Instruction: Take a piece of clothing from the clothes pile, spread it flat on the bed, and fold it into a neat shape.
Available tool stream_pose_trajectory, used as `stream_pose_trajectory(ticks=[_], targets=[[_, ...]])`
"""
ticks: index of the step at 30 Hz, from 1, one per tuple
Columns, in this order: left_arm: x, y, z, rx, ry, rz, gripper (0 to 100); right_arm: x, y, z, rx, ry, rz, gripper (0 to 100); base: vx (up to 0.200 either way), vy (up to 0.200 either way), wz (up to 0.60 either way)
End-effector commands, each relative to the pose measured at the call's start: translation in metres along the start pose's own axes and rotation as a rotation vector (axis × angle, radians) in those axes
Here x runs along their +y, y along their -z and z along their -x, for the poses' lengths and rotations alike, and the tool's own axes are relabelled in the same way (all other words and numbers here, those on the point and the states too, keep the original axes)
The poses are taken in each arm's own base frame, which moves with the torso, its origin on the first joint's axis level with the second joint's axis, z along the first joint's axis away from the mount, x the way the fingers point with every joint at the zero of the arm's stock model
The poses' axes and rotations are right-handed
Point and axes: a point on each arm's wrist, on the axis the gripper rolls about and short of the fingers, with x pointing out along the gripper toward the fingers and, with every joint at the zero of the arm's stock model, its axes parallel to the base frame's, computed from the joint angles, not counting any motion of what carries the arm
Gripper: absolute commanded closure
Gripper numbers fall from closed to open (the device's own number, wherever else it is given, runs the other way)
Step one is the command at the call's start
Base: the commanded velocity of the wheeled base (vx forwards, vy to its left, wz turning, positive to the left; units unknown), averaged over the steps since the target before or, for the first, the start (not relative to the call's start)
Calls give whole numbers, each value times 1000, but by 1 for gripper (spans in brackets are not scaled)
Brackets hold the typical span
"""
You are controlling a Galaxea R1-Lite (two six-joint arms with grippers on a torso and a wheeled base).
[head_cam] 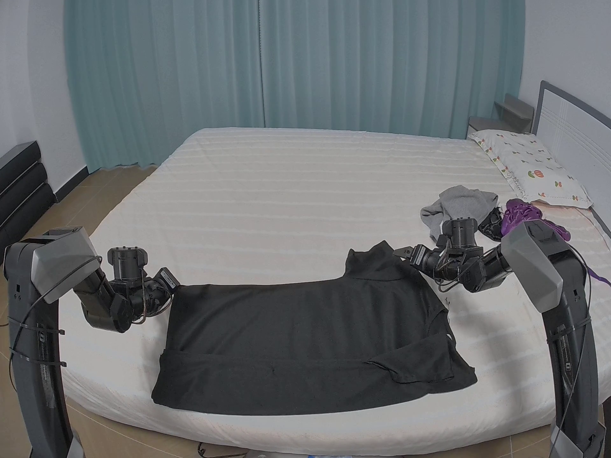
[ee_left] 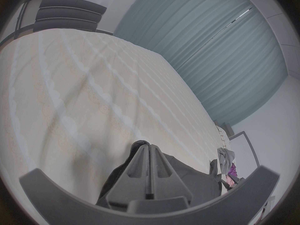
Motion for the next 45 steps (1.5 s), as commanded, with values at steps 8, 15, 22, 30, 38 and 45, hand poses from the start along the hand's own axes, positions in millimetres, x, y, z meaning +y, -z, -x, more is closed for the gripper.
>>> stream_pose_trajectory(ticks=[8, 15, 22, 30, 38, 45], targets=[[1, 1, 1, 5, -5, 2, 100, -7, 1, -25, -5, 7, 1, 0, 0, 0, 0], [2, 2, 1, 6, -6, 2, 100, -11, 1, -31, -12, 7, 0, 100, 0, 0, 0], [1, 1, 1, 4, -4, 2, 100, -14, -4, -28, -11, 19, -9, 100, 0, 0, 0], [-5, -5, 6, -13, 9, -1, 100, -3, -21, -9, -29, 13, -19, 100, 0, 0, 0], [-13, -13, 17, -37, 28, -4, 100, 0, -31, 12, -45, 14, -36, 100, 0, 0, 0], [-13, -22, 25, -62, 31, 17, 100, 4, -36, 30, -98, -23, -29, 100, 0, 0, 0]])
